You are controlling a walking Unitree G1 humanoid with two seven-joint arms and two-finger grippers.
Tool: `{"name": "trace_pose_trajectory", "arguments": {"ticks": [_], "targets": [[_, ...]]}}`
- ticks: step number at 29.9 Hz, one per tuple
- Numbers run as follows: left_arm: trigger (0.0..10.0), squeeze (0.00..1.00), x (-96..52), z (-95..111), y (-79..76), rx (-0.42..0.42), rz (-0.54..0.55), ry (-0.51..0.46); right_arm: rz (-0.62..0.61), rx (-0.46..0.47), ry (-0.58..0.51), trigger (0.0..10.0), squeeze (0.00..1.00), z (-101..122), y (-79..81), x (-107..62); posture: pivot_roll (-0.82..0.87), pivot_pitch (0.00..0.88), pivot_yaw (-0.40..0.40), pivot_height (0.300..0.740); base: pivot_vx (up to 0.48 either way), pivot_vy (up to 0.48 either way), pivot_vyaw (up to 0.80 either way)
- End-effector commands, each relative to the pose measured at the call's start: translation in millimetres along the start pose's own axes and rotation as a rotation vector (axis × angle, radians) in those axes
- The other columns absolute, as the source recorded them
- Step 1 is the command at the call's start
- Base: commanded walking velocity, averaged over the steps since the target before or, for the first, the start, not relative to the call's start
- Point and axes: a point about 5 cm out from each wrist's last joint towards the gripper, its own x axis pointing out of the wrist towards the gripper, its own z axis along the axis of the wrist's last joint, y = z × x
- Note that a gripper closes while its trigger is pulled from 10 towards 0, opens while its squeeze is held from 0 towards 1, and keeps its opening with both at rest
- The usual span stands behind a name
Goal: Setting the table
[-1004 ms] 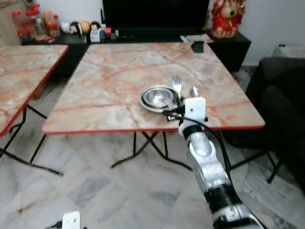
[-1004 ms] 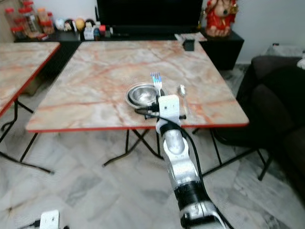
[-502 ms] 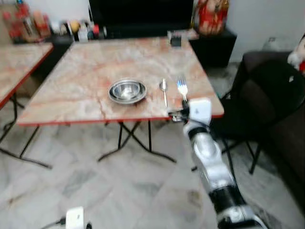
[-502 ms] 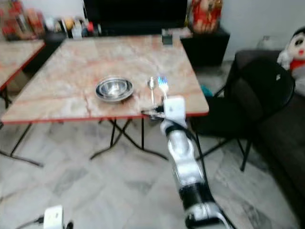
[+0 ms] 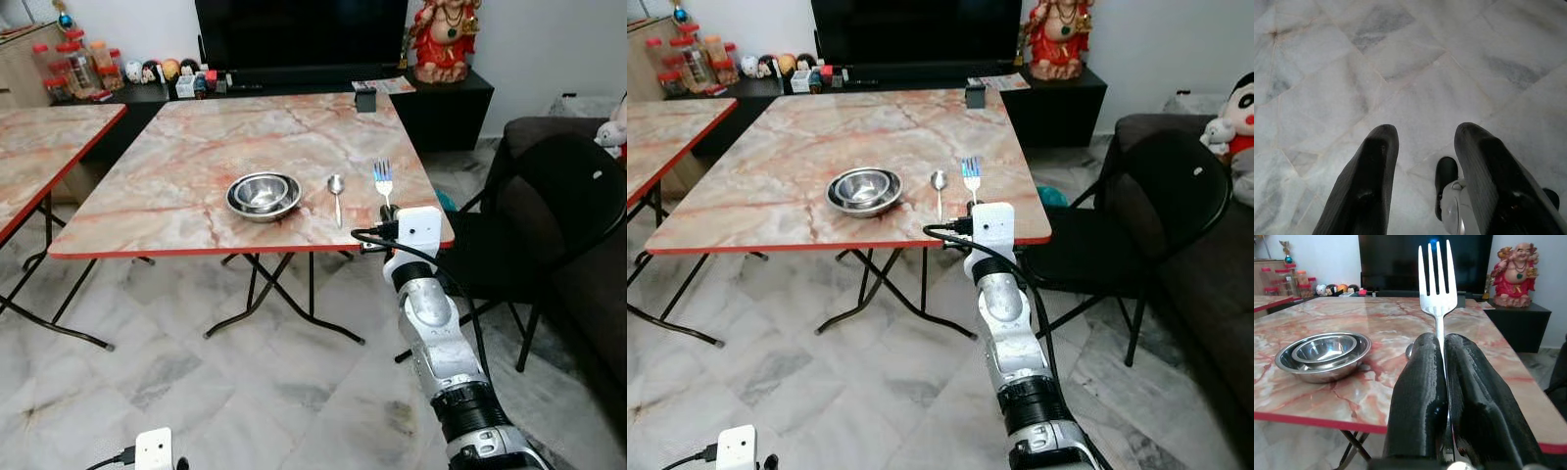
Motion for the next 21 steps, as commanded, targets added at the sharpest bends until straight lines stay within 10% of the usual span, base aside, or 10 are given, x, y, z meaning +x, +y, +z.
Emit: {"name": "trace_pose_trajectory", "arguments": {"ticks": [1, 21], "targets": [[10.0, 0.0, 0.8, 2.3, 3.6, 0.0, 0.013, -0.006, -0.003, 0.008, 0.0, 10.0, 0.0, 3.4, 0.7, 2.5, -0.03, 0.0, 0.035, 0.732, 0.379, 0.0, 0.0], [10.0, 0.0, 0.2, 1.3, 4.2, -0.004, 0.018, -0.007, 0.028, 0.007, 0.021, 10.0, 0.0, 1.8, 8.4, 2.4, -0.03, 0.0, 0.03, 0.732, 0.379, 0.0, -0.08]]}}
